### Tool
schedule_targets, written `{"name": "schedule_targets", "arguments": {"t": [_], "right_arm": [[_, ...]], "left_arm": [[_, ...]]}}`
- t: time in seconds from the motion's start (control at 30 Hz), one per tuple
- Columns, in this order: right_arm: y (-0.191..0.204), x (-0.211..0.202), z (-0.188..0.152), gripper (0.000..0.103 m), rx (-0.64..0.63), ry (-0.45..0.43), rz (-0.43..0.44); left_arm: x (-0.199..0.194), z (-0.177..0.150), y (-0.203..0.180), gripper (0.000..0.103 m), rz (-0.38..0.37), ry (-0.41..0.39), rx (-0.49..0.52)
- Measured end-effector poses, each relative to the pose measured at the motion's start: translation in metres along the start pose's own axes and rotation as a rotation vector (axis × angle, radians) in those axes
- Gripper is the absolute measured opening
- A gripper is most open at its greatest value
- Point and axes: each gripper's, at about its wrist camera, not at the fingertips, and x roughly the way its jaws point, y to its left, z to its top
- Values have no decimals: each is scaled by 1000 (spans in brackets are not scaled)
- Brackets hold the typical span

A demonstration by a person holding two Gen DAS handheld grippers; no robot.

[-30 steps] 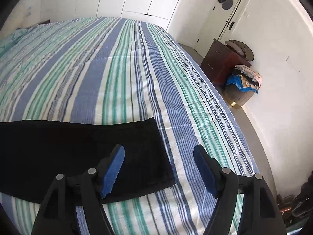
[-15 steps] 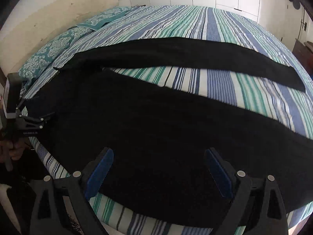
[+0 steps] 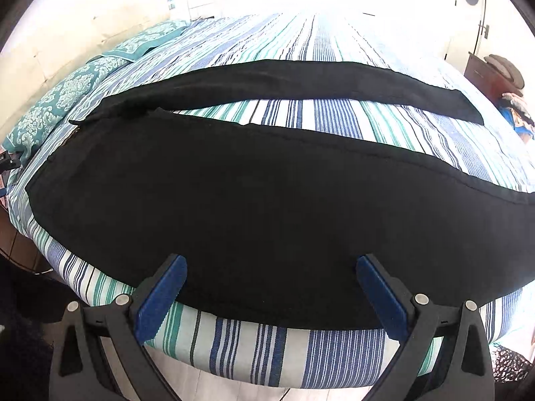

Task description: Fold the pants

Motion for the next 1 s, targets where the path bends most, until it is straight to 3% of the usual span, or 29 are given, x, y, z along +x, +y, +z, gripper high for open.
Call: {"name": "schedule_targets", "arguments": {"t": [0.2, 0.33, 0.47, 0.57, 0.63, 0.7, 0.77, 0.87, 1.0], "right_arm": [[10, 10, -2, 103, -79, 12, -51], [-28, 1, 2, 103, -43, 12, -55], [-120, -1, -2, 103, 105, 73, -65], [-199, -12, -8, 103, 227, 77, -196], [-250, -24, -19, 103, 378, 70, -263], [-283, -44, -33, 103, 576, 6, -255], [-288, -60, -39, 103, 645, -68, -241], [-263, -64, -33, 103, 595, -127, -213], [-217, -37, -17, 103, 443, -62, -206]], "left_arm": [[-12, -51, -143, 102, -90, 3, 417], [-4, -82, -186, 102, -73, 31, 571], [1, -90, -182, 102, -62, 49, 572], [3, -85, -177, 103, -57, 83, 550], [2, -81, -177, 102, -48, 105, 529], [-1, -81, -184, 102, -52, 113, 518], [-6, -78, -193, 102, -72, 101, 517], [-11, -69, -212, 102, -96, 68, 524], [-2, -55, -229, 102, -103, 48, 510]]}}
